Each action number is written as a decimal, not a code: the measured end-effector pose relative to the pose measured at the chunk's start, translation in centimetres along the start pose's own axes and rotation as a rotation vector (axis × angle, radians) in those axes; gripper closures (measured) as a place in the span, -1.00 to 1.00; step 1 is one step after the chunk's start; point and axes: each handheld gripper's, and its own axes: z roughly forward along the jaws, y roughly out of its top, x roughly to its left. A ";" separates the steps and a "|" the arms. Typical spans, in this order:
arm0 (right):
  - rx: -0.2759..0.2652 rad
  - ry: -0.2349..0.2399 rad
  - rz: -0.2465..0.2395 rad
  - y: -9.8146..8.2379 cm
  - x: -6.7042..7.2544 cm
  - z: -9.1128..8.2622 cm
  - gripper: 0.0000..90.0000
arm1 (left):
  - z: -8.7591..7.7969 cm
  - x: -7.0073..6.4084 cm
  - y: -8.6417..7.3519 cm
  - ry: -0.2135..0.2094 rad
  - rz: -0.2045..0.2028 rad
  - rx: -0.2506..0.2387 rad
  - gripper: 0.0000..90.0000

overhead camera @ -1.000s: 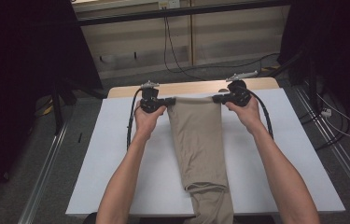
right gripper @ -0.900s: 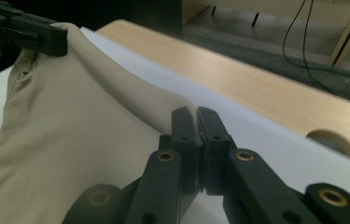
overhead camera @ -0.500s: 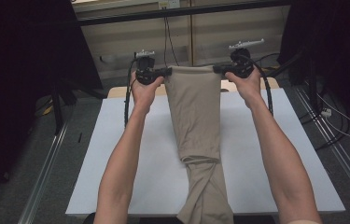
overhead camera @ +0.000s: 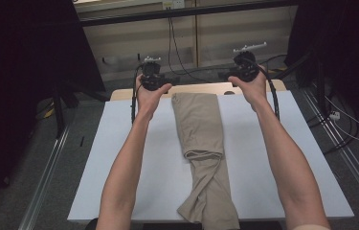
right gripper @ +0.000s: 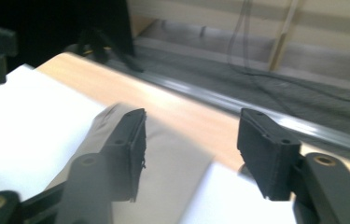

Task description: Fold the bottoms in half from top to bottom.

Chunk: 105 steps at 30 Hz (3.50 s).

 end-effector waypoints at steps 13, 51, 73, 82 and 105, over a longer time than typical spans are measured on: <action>0.124 0.231 -0.151 -12.2 7.5 -5.7 0.21 | -5.8 -5.9 -10.0 -0.118 0.109 0.105 -0.68; 0.338 0.287 -0.261 -23.3 13.5 -13.3 1.00 | -10.8 -16.9 -22.6 -0.331 0.369 0.399 -0.13; 0.238 0.351 -0.212 -22.4 14.1 -14.0 0.64 | -10.5 -20.6 -21.6 -0.641 0.157 0.371 0.36; 0.232 0.392 -0.194 -22.3 14.7 -14.2 0.63 | -12.7 -16.6 -20.0 -0.561 0.094 0.250 0.17; 0.262 0.549 -0.349 -22.7 19.4 -13.8 1.00 | -11.5 -13.5 -21.3 -0.374 0.156 0.314 -0.13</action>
